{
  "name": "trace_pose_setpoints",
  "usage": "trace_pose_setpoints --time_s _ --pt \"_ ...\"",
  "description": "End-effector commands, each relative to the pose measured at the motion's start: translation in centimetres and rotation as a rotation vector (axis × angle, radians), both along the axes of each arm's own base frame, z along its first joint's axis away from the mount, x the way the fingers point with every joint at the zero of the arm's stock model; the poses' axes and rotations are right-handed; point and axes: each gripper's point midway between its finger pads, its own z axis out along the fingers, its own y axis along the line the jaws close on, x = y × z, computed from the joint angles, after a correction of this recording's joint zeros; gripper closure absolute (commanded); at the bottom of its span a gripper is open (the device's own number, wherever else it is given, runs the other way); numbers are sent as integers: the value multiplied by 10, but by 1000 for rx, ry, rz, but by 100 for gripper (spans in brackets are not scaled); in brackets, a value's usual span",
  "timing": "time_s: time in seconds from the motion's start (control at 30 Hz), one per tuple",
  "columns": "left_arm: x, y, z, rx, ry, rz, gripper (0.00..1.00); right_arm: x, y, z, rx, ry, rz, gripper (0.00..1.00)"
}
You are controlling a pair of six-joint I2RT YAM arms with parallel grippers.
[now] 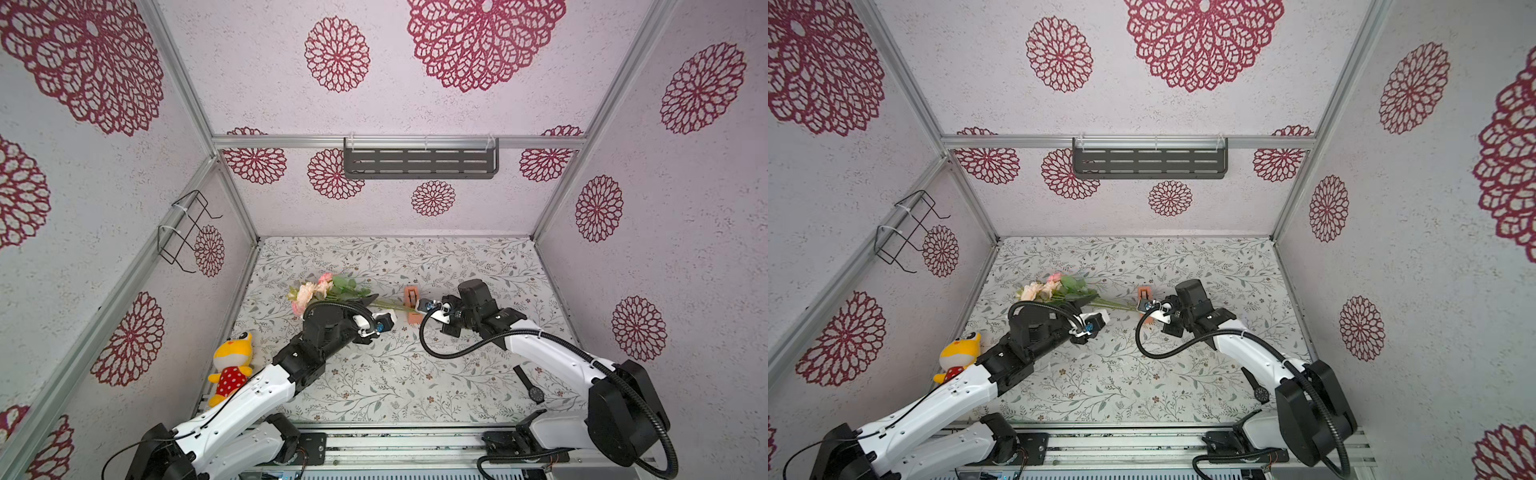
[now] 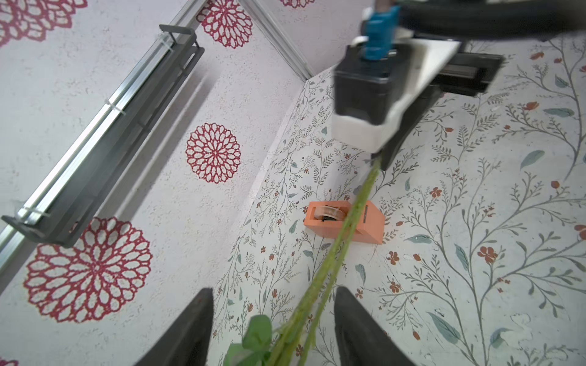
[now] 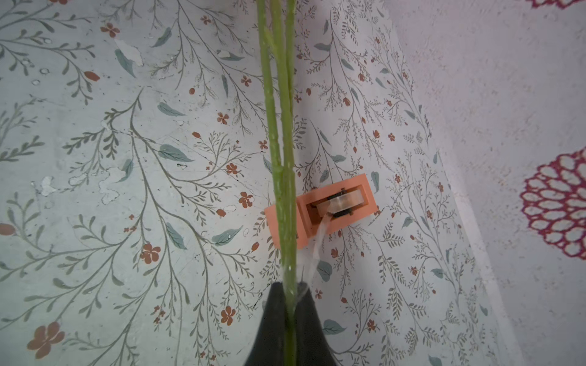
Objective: Wrap bouquets with tape
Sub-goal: Wrap the tape around the bouquet.
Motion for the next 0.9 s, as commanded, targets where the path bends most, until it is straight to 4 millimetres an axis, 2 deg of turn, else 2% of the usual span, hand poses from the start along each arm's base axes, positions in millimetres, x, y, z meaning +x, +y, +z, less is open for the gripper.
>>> trace_pose_setpoints --time_s 0.0,0.07,0.2,0.4,0.57,0.67,0.87 --pt "3 -9 4 -62 107 -81 27 12 11 41 11 -341 33 100" --pt "7 -17 -5 -2 173 -116 19 12 11 45 -6 -460 17 100" --pt "6 -34 -39 123 344 -216 20 8 10 61 20 -630 -4 100" --pt "0 -46 -86 198 541 -299 24 -7 13 69 45 -824 -1 100" --pt "3 -52 -104 251 668 -320 23 -14 15 63 -12 -918 8 100" --pt "6 -57 -111 271 698 -343 24 -19 16 66 9 -984 -3 100" --pt "1 -57 -123 324 799 -389 35 -25 10 69 -9 -1080 -36 100"
